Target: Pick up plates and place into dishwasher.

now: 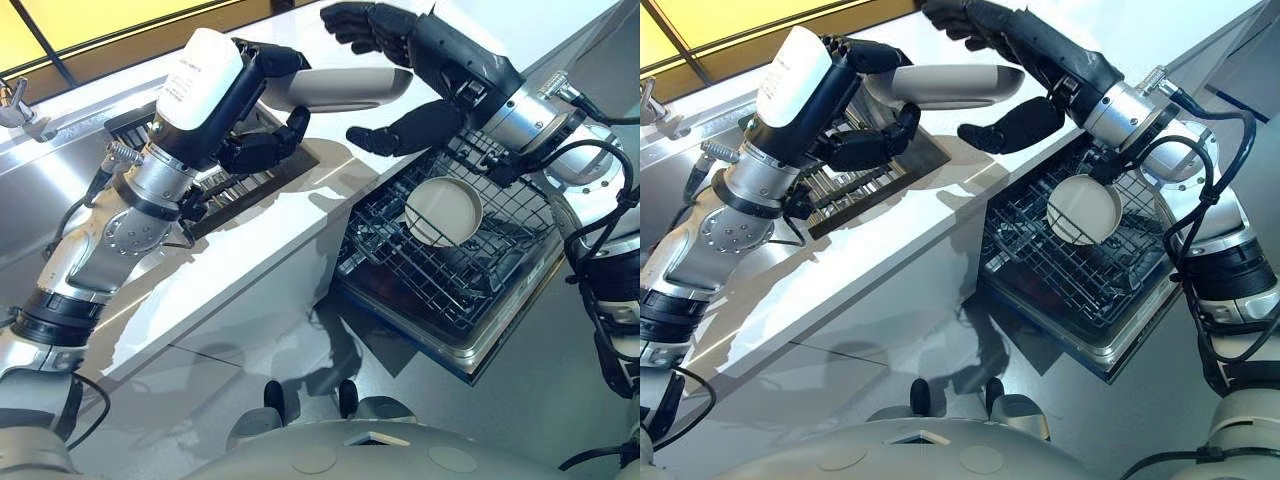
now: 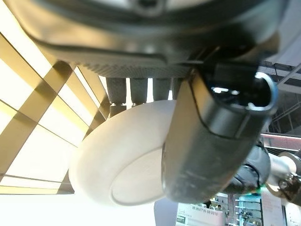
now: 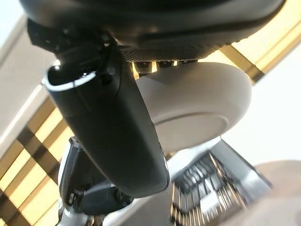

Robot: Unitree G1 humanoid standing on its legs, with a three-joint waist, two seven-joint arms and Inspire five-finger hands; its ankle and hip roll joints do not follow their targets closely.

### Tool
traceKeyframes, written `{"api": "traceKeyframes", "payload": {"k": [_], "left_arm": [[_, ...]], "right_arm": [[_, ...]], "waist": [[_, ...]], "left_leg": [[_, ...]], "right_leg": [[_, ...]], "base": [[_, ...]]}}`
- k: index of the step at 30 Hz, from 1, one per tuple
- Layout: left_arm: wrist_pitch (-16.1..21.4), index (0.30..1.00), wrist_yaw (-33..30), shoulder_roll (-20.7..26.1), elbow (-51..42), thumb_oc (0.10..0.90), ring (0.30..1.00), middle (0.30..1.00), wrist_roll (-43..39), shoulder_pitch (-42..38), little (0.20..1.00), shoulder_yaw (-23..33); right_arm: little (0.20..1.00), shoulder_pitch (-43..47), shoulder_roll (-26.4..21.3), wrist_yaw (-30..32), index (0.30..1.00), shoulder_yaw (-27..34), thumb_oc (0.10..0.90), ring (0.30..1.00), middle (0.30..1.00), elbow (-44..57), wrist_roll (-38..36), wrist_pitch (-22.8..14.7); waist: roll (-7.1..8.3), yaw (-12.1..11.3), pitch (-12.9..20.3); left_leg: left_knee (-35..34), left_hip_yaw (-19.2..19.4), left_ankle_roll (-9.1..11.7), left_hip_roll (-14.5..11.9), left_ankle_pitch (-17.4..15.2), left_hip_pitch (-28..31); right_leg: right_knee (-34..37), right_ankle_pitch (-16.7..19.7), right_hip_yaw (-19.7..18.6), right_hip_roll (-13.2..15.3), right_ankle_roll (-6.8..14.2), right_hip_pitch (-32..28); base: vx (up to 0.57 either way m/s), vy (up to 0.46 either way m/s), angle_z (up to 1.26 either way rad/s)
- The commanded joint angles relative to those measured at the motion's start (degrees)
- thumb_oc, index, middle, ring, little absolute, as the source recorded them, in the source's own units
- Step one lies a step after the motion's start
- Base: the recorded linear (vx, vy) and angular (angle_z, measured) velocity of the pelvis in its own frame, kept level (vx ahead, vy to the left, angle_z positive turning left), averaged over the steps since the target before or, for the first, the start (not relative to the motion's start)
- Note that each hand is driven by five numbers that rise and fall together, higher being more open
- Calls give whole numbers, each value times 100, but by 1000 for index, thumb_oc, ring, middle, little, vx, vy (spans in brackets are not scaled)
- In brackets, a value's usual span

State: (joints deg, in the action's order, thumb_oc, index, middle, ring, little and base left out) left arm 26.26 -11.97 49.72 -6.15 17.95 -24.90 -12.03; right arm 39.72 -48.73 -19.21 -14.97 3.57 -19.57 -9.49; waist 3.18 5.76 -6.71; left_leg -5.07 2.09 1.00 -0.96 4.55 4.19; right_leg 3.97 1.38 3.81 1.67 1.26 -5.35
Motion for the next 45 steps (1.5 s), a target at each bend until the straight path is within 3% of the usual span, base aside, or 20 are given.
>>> {"api": "traceKeyframes", "payload": {"k": [1, 10, 16, 21, 36, 44, 45], "left_arm": [[-19, 300, -409, -129, -242, 100, 300, 300, -405, -809, 200, -55], [-75, 300, -378, -89, -316, 100, 300, 300, -429, -764, 200, 7], [-69, 300, -377, -50, -292, 100, 300, 300, -459, -817, 200, -30], [-53, 300, -356, -109, -280, 100, 300, 300, -527, -847, 200, -101], [-89, 300, -186, -404, -471, 100, 300, 300, -640, -1011, 200, -424], [-143, 300, -221, -364, -435, 100, 300, 300, -602, -1053, 200, -493], [-149, 300, -230, -348, -435, 100, 300, 300, -607, -1057, 200, -502]], "right_arm": [[900, 582, 129, 664, 900, 488, 800, 900, 900, 24, 24, -579], [900, 424, 3, 525, 900, 510, 800, 900, 900, -177, 0, -436], [900, 443, 16, 400, 900, 483, 800, 900, 900, -252, -391, -297], [900, 400, 132, 321, 900, 495, 800, 900, 900, -242, -555, -430], [900, 511, 230, 350, 900, 414, 800, 900, 900, -42, -271, -563], [900, 528, 108, 233, 900, 289, 800, 900, 900, -79, -212, -367], [848, 536, 80, 240, 855, 273, 748, 855, 855, -106, -233, -363]], "waist": [[-136, -54, 670], [-152, -36, 684], [-146, -28, 677], [-155, -10, 672], [-163, 71, 667], [-159, 84, 673], [-156, 83, 673]], "left_leg": [[53, 175, 19, 63, -399, -92], [49, 195, 21, 61, -398, -80], [42, 186, 15, 75, -397, -69], [41, 189, 1, 90, -415, -58], [33, 252, -32, 129, -422, -53], [32, 286, -31, 132, -412, -58], [31, 286, -32, 133, -411, -58]], "right_leg": [[-994, -487, -71, -88, 574, 475], [-1022, -482, -21, -55, 591, 479], [-1012, -473, -12, -62, 589, 479], [-995, -471, 4, -55, 596, 479], [-1003, -434, -21, -42, 651, 510], [-1029, -425, 0, -22, 667, 525], [-1028, -425, 4, -22, 667, 524]], "base": [[0, 0, 0], [0, 0, 0], [0, 0, 0], [0, 0, 0], [-7, 10, -5], [-4, 2, -1], [0, 0, 0]]}}
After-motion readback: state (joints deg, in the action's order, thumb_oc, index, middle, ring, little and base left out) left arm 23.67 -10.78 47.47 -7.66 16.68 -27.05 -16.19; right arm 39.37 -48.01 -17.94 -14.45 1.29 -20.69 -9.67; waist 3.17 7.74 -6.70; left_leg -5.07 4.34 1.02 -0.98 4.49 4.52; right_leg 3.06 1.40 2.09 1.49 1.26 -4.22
